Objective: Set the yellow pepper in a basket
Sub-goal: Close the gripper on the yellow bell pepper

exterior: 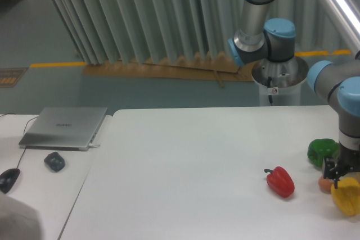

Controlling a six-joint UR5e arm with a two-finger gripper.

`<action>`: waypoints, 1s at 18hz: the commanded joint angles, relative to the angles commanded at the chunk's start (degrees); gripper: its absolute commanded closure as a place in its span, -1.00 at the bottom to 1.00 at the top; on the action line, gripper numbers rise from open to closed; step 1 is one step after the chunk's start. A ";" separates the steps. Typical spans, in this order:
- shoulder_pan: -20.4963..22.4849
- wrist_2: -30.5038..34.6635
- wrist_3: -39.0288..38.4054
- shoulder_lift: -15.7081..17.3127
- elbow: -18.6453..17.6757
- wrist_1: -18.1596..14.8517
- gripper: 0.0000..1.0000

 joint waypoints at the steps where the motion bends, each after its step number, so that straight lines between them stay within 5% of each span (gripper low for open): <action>1: -0.44 0.17 -0.01 -0.44 0.00 0.00 -1.00; 13: -0.35 0.26 0.87 -1.67 -0.18 0.26 -0.99; 16: -0.27 0.35 1.83 -2.46 -0.26 0.26 -0.51; 18: -0.35 0.35 2.98 -2.55 -0.35 0.18 0.02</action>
